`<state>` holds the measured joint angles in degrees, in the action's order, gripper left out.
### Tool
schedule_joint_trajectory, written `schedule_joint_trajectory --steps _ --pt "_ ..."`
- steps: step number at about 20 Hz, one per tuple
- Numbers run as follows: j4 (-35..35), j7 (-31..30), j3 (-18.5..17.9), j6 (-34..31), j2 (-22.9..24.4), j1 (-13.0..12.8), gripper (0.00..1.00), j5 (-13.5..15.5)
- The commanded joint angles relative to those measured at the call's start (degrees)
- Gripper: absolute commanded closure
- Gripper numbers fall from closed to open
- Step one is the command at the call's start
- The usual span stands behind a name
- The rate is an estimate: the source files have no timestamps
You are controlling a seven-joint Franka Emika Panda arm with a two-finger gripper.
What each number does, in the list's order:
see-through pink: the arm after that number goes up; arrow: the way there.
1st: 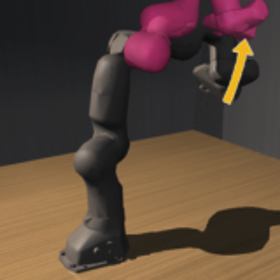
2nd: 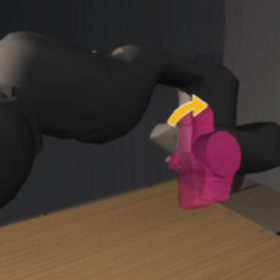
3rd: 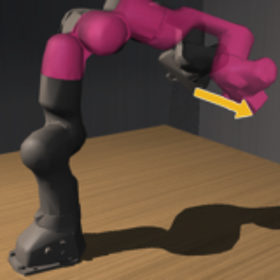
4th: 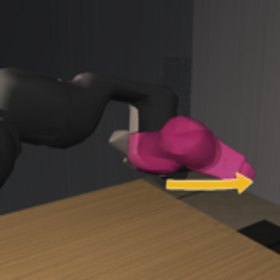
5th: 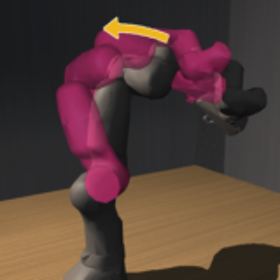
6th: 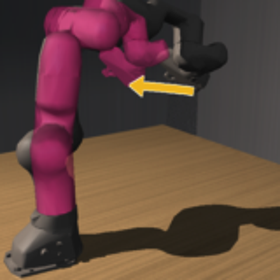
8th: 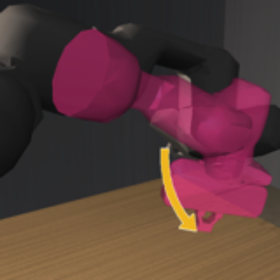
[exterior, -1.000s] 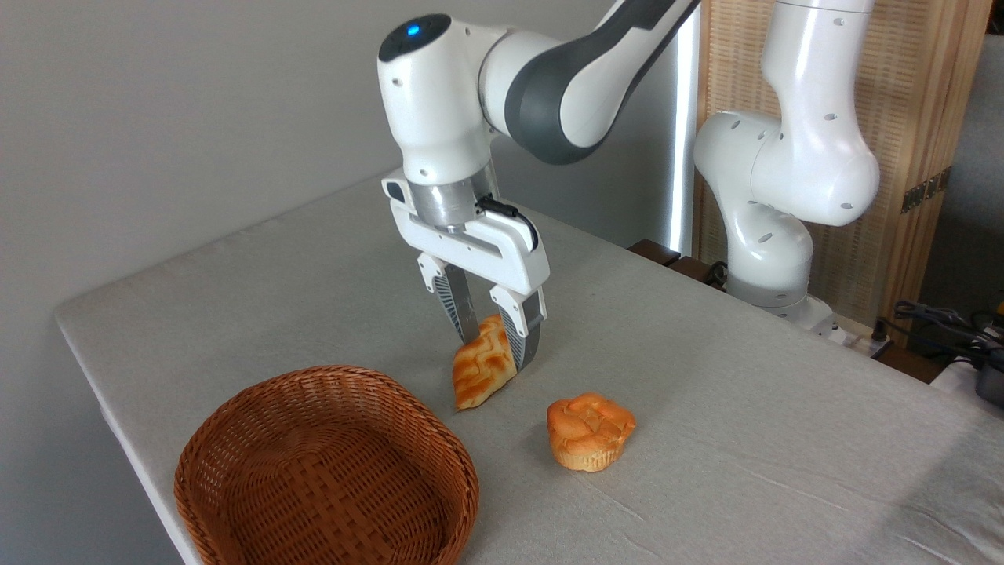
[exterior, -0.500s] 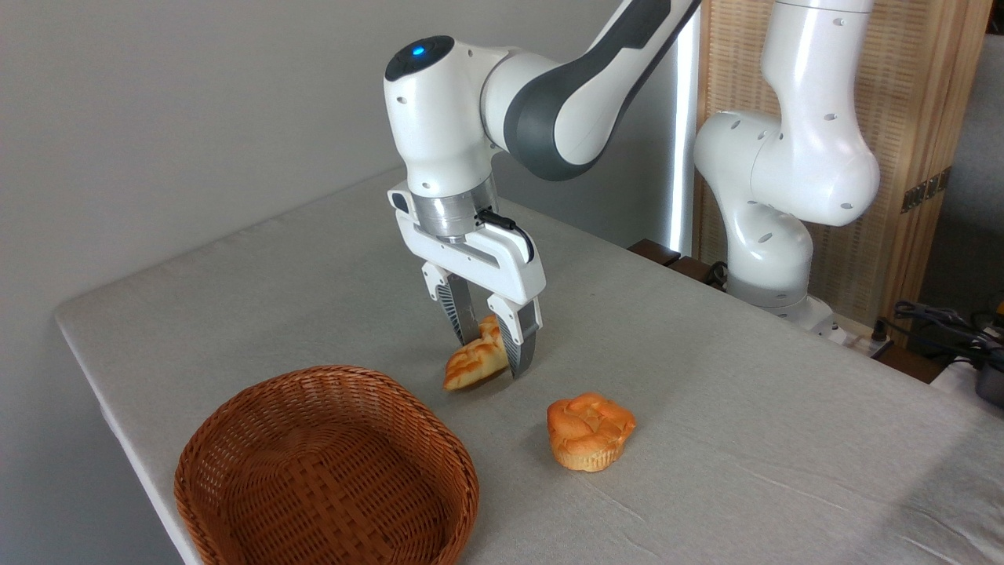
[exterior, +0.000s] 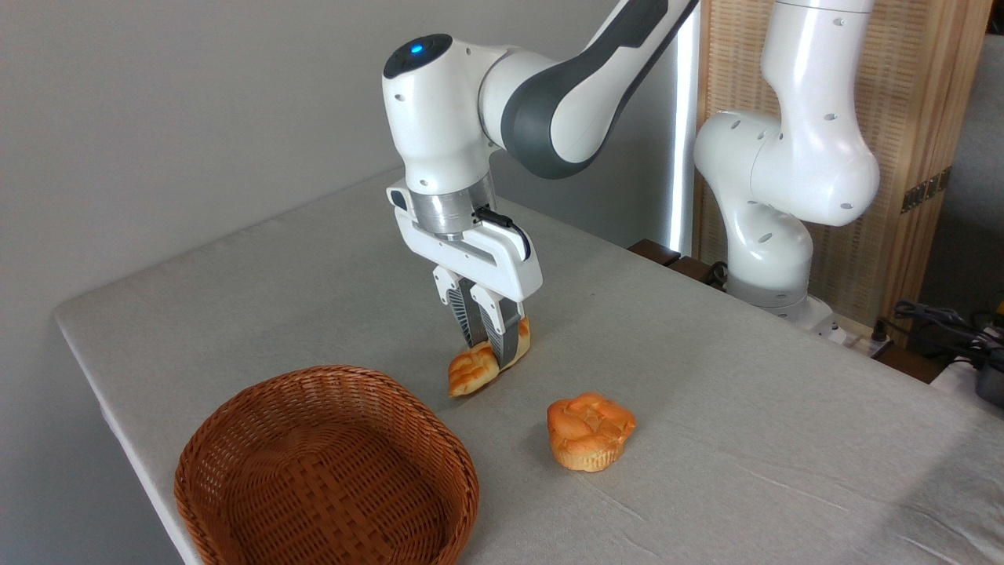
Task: Put bread into the basket
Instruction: 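Lift the held roll and carry it over the wicker basket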
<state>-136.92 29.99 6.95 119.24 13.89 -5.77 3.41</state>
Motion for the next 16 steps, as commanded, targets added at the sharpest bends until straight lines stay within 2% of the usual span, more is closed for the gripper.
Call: schedule_joint_trajectory --steps 1,4,11,13,16 --pt "2.08 1.73 -0.27 -0.14 0.61 0.32 0.80 0.11" --pt "6.21 5.68 -0.88 -6.72 0.44 0.58 0.80 0.02" --pt "15.96 6.66 -3.78 -11.22 -0.70 1.46 0.80 -0.15" --pt "22.01 6.48 -4.93 -12.53 -3.85 1.46 0.79 0.28" --pt "34.65 6.13 -5.10 -15.61 -12.71 1.46 0.75 -0.07"
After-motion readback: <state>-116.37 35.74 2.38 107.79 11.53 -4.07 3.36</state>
